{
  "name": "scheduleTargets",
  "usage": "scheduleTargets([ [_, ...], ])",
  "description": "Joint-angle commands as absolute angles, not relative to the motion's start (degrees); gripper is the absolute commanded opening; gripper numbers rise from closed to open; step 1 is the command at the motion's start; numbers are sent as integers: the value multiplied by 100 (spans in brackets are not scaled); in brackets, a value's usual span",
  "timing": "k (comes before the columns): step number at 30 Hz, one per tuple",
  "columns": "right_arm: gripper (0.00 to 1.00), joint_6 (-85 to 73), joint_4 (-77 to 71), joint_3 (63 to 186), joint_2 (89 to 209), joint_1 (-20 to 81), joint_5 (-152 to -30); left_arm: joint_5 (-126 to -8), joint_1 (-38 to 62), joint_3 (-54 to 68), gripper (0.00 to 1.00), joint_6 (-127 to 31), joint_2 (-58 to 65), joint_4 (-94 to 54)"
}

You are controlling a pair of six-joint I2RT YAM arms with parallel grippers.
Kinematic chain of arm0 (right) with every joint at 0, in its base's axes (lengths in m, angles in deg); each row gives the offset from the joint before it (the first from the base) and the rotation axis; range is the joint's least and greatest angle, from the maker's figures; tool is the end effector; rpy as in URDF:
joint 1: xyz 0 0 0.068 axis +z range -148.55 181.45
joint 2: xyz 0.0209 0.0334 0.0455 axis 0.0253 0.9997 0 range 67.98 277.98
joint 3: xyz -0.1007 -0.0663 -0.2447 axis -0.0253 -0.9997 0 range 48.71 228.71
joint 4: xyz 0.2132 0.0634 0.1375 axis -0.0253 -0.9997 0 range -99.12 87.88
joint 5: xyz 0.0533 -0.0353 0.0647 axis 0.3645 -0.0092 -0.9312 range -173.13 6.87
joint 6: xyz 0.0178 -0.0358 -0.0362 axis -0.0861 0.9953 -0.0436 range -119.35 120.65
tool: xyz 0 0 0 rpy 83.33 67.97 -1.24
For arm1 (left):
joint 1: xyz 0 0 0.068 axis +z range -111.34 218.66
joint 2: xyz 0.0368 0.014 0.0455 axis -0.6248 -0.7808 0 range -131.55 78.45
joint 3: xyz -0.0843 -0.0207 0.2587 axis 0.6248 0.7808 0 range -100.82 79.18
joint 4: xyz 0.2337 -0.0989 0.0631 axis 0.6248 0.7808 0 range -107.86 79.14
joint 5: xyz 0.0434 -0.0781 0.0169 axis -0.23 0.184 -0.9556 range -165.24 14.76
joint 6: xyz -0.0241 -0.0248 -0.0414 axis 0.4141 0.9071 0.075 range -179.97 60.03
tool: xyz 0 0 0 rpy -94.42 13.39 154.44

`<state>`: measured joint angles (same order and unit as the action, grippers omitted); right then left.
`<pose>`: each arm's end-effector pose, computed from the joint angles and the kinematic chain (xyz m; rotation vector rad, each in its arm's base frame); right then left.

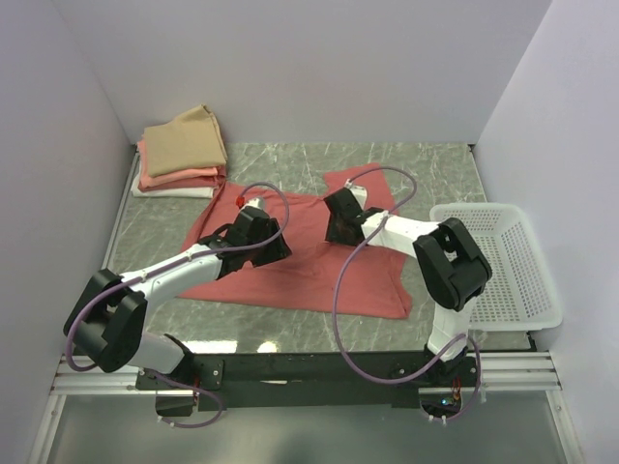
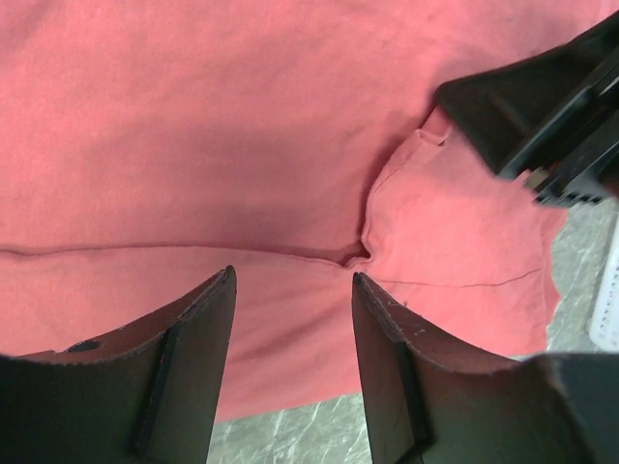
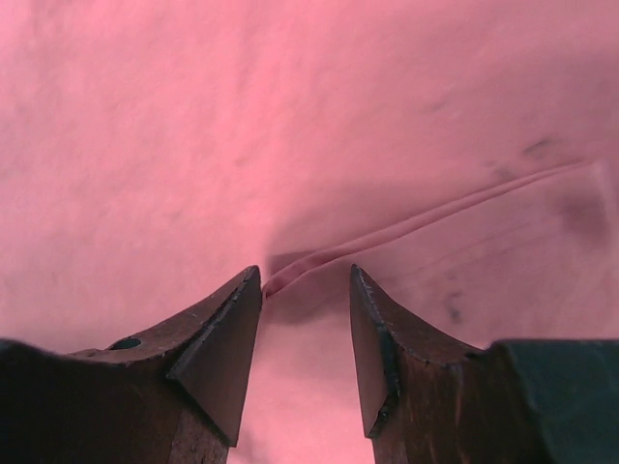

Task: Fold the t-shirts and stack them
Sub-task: Fold the tshirt

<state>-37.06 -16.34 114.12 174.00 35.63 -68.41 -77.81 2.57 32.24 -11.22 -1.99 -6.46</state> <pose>0.3199 0.2061 0.1646 0.1788 2.4876 0.2029 0.2362 -0.1703 0.2113 -0.2933 2.4371 -0.6470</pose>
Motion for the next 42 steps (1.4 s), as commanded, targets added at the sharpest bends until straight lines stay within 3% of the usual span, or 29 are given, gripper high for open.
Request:
scheduleTargets([
  [1, 49, -3600, -1574, 11744, 17328, 3362, -6845, -8032, 228, 3075, 57, -1173, 119, -530],
  [7, 51, -3643, -1846, 11526, 16424, 3116, -6863, -8762, 491, 3118, 62, -936, 435, -90],
  [15, 52, -4670, -1618, 9619, 14780, 3484, -7381, -8596, 1695, 3577, 59, -785, 411, -696],
  [23, 53, -5471, -1355, 8625, 14638, 3845, -7250, -9062, 1731, 3883, 59, -145, -83, -705],
  [30, 55, -5805, -1293, 8230, 14919, 3837, -7320, -9089, 1731, 4884, 60, 577, 93, -872],
  [42, 56, -6262, -1758, 7087, 13981, 3837, -7777, -9791, 879, 5737, 60, 1894, 1507, 112],
])
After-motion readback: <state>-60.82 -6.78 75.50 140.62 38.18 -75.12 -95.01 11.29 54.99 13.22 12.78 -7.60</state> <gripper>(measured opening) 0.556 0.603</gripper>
